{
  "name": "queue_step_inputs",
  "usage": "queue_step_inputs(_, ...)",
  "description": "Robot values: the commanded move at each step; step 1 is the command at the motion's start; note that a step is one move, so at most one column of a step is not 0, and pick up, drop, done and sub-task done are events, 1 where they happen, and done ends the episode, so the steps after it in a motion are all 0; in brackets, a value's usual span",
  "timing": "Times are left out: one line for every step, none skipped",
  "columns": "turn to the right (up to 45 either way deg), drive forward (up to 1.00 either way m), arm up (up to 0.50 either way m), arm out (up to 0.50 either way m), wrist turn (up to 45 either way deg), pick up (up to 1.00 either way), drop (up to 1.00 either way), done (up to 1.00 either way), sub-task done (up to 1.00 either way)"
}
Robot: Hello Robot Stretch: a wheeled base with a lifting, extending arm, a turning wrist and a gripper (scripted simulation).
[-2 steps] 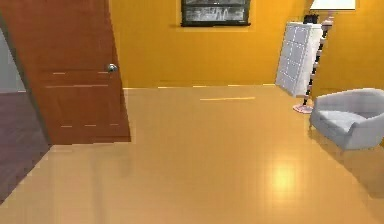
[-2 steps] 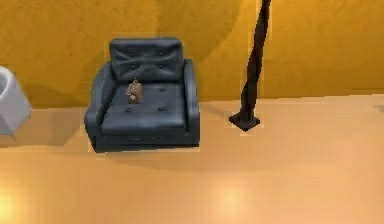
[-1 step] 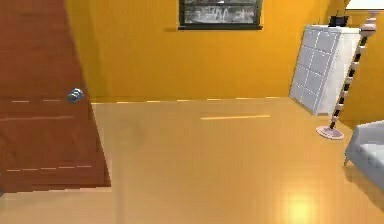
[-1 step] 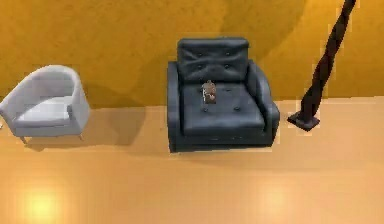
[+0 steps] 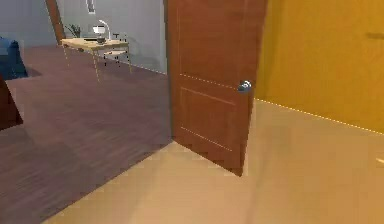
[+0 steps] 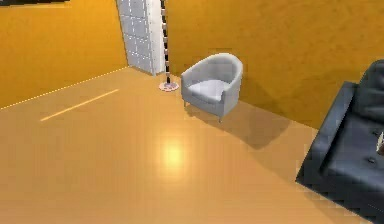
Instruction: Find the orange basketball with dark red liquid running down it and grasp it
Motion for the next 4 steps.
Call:
queue_step_inputs(-30.0,0.0,0.0,0.0,0.0,0.0,0.0,0.0,0.0)
queue_step_inputs(0.0,1.0,0.0,0.0,0.0,0.0,0.0,0.0,0.0)
queue_step_inputs(-6.0,0.0,0.0,0.0,0.0,0.0,0.0,0.0,0.0)
queue_step_inputs(0.0,0.05,0.0,0.0,0.0,0.0,0.0,0.0,0.0)
